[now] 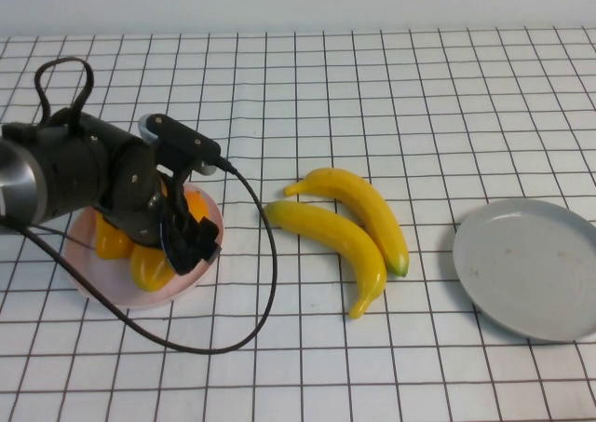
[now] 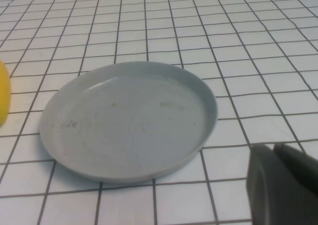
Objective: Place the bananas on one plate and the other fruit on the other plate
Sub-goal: Put one type of fruit in the left plate
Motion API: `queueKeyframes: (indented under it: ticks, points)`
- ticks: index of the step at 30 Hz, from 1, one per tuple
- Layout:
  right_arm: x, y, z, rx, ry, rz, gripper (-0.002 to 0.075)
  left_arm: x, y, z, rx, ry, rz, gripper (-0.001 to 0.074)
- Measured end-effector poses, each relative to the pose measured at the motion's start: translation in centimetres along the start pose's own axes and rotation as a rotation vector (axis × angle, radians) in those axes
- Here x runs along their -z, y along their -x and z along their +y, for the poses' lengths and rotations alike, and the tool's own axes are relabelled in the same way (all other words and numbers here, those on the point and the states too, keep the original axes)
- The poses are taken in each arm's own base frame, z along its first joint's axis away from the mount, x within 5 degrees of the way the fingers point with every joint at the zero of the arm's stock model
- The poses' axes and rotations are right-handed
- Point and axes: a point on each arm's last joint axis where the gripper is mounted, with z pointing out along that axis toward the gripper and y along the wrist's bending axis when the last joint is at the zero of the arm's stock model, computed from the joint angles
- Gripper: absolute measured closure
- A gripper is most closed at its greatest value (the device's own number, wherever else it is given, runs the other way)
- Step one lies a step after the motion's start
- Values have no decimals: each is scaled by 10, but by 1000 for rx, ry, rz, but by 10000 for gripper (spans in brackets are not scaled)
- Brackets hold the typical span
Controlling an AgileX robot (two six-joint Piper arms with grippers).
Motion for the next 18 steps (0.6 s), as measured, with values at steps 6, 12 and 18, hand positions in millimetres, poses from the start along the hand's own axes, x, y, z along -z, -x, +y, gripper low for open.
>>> queueKeyframes:
  ticks: [6, 12, 18]
  points:
    - [0, 0, 0, 0, 0, 0, 743, -6, -4, 9, -20, 30, 30, 171]
    - [0, 0, 0, 0, 0, 0, 742, -6, -8, 15, -51, 60, 59, 171]
    - [0, 0, 0, 0, 0, 0, 742, -1, -6, 16, -46, 66, 45, 155]
